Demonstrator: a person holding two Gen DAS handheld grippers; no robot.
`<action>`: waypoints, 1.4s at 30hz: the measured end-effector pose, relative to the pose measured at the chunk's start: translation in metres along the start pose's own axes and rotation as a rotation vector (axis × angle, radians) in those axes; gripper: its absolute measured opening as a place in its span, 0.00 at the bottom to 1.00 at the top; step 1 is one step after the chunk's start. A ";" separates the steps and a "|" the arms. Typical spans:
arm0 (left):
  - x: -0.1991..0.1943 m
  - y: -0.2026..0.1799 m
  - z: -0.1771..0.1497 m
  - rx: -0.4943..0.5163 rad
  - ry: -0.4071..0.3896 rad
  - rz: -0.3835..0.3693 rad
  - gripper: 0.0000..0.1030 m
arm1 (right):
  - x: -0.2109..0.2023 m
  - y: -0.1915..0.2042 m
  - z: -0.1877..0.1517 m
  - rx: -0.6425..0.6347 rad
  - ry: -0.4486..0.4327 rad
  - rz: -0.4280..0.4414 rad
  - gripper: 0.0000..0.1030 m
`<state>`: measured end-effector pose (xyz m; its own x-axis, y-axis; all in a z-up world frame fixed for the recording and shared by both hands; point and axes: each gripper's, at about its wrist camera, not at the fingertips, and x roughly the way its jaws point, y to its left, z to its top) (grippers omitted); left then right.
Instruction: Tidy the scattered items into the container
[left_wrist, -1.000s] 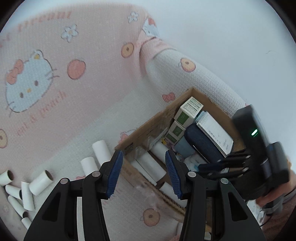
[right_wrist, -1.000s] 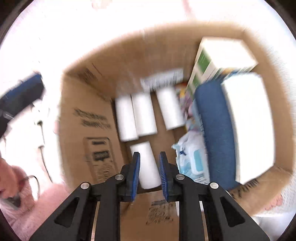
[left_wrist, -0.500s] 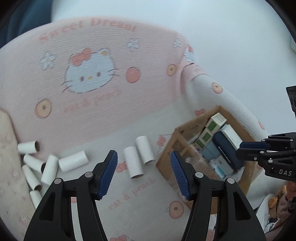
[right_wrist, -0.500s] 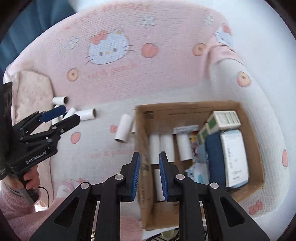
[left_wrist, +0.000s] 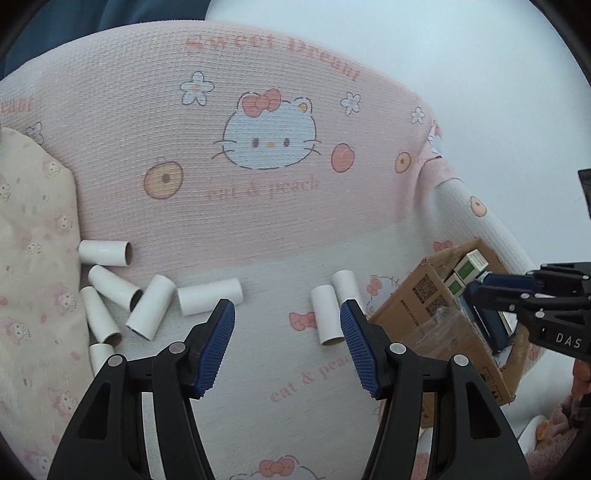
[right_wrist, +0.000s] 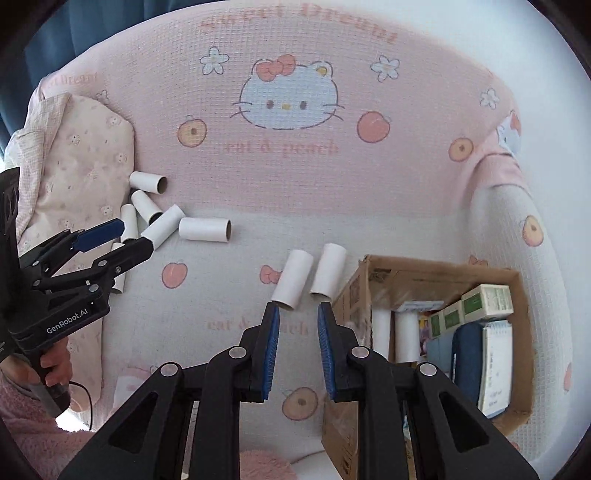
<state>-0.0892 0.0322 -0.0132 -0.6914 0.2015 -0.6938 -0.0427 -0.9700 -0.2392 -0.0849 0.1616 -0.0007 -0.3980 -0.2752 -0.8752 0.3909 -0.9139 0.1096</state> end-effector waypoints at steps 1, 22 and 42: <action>-0.003 -0.003 0.001 0.008 -0.006 -0.014 0.62 | -0.005 0.001 -0.002 0.005 -0.007 -0.024 0.17; 0.019 -0.213 0.004 0.369 0.103 -0.169 0.70 | -0.065 -0.112 -0.132 0.338 0.011 -0.187 0.61; 0.036 -0.251 -0.021 0.461 0.173 -0.207 0.70 | -0.054 -0.149 -0.158 0.505 0.004 -0.181 0.67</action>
<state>-0.0878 0.2859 0.0078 -0.5074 0.3769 -0.7749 -0.5048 -0.8588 -0.0872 0.0097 0.3597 -0.0441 -0.4185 -0.0996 -0.9028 -0.1319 -0.9768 0.1689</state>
